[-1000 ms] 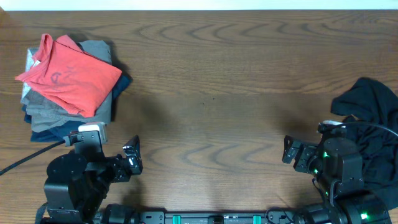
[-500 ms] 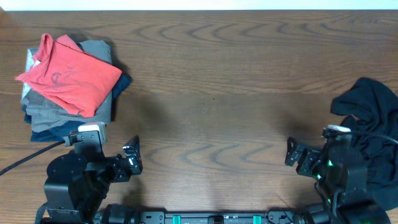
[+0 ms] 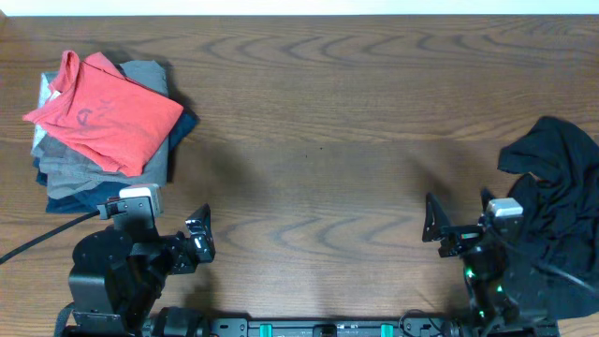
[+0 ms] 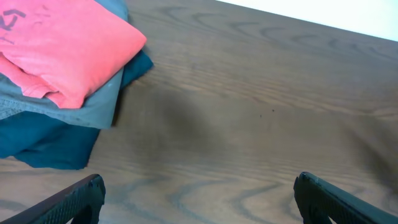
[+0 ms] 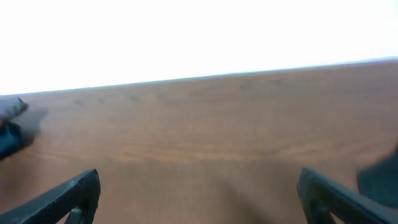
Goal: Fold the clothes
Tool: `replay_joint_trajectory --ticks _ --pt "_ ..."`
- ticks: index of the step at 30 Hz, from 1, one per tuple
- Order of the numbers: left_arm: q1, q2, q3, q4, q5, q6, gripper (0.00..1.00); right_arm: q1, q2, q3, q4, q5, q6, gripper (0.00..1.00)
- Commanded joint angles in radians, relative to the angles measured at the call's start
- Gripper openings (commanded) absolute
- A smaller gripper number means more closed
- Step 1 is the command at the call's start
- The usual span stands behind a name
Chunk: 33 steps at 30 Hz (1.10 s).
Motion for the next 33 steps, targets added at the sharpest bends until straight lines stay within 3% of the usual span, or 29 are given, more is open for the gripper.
replay_joint_trajectory --ticks 1,7,10,33 --pt "0.001 -0.002 -0.005 0.000 -0.012 -0.012 0.98 -0.016 -0.030 -0.074 0.102 0.016 -0.037 0.99" --pt "0.001 -0.002 -0.005 0.000 -0.012 -0.012 0.98 -0.016 -0.030 -0.198 0.273 0.014 -0.081 0.99" --pt "0.001 -0.002 -0.005 0.000 -0.012 -0.012 0.98 -0.015 -0.031 -0.216 0.207 0.005 -0.072 0.99" --pt "0.001 -0.002 -0.005 0.000 -0.012 -0.012 0.98 -0.014 -0.030 -0.216 0.212 0.007 -0.069 0.99"
